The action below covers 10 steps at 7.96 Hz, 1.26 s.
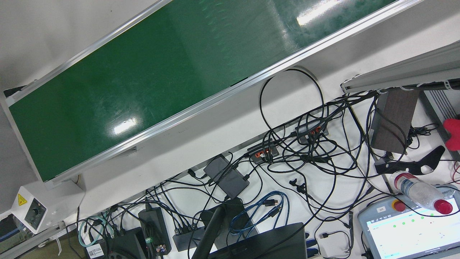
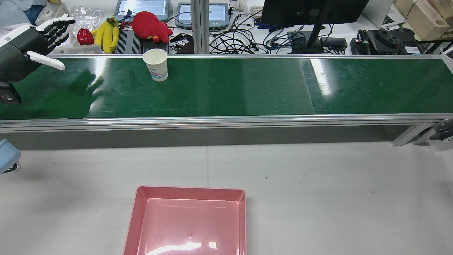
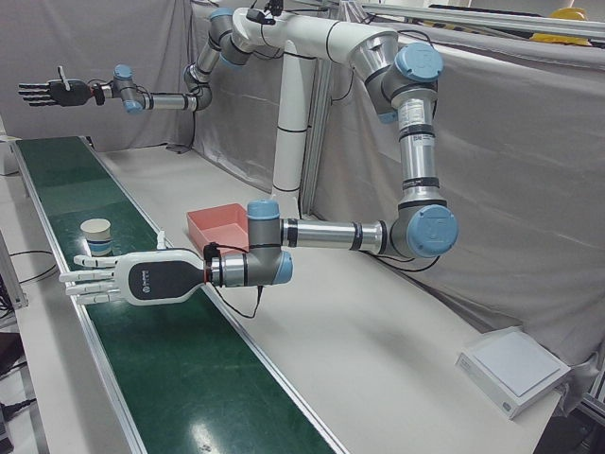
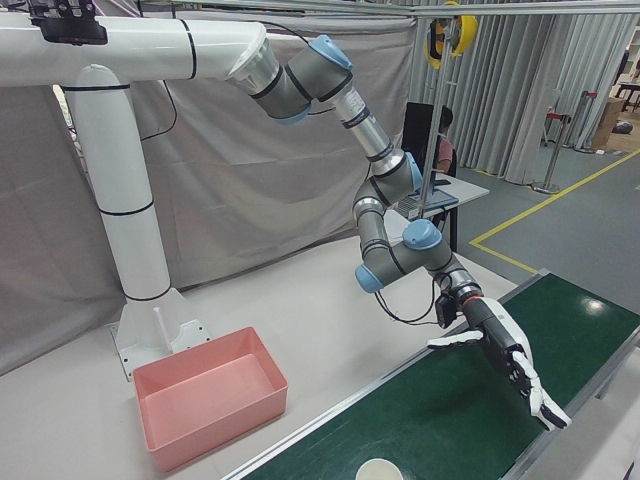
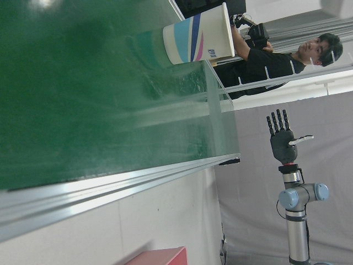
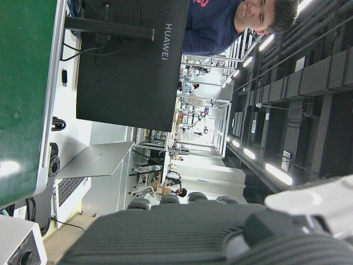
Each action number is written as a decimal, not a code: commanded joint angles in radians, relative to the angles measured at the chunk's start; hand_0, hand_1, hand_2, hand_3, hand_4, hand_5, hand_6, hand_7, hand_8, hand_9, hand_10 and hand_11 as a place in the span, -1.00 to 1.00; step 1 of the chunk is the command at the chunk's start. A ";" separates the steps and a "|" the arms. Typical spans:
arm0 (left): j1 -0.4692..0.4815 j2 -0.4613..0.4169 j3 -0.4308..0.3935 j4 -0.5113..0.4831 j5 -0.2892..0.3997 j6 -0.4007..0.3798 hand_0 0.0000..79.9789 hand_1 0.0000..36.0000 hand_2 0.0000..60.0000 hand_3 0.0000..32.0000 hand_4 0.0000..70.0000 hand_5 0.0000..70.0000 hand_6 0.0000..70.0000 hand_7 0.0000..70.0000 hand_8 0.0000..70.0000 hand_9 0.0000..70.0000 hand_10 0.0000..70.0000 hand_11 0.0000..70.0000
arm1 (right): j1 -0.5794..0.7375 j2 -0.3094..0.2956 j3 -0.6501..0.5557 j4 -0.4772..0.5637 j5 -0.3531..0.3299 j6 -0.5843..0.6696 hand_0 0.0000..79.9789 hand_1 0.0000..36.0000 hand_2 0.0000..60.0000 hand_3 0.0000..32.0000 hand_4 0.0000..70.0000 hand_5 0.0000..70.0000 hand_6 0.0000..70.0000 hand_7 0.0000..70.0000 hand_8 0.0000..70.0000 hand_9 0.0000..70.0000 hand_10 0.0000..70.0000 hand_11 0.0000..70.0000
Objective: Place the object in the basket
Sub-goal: 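Move the left hand toward the white paper cup on the belt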
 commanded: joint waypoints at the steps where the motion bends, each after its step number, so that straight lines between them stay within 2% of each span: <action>1: -0.005 -0.023 0.041 -0.013 -0.016 0.005 0.38 -0.29 -1.00 -1.00 -0.89 -0.42 -1.00 -1.00 -1.00 -1.00 -0.95 -0.86 | 0.000 0.000 0.000 0.000 0.000 0.000 -1.00 -1.00 -1.00 -1.00 -1.00 -1.00 -1.00 -1.00 -1.00 -1.00 -1.00 -1.00; 2: -0.005 -0.025 0.044 -0.013 -0.017 0.024 0.40 -0.28 -1.00 -0.98 -0.93 -0.47 -1.00 -1.00 -1.00 -1.00 -0.95 -0.87 | 0.000 0.000 0.000 0.000 0.000 0.000 -1.00 -1.00 -1.00 -1.00 -1.00 -1.00 -1.00 -1.00 -1.00 -1.00 -1.00 -1.00; 6: 0.009 -0.025 0.047 -0.011 -0.015 0.068 0.41 -0.25 -1.00 -1.00 -0.90 -0.44 -1.00 -1.00 -1.00 -1.00 -0.95 -0.87 | 0.000 0.000 0.000 0.000 0.000 0.000 -1.00 -1.00 -1.00 -1.00 -1.00 -1.00 -1.00 -1.00 -1.00 -1.00 -1.00 -1.00; 10: 0.020 -0.043 0.109 -0.030 -0.020 0.084 0.39 -0.30 -1.00 -0.99 -0.93 -0.45 -1.00 -1.00 -1.00 -1.00 -0.95 -0.87 | 0.000 0.000 0.002 0.000 0.000 0.000 -1.00 -1.00 -1.00 -1.00 -1.00 -1.00 -1.00 -1.00 -1.00 -1.00 -1.00 -1.00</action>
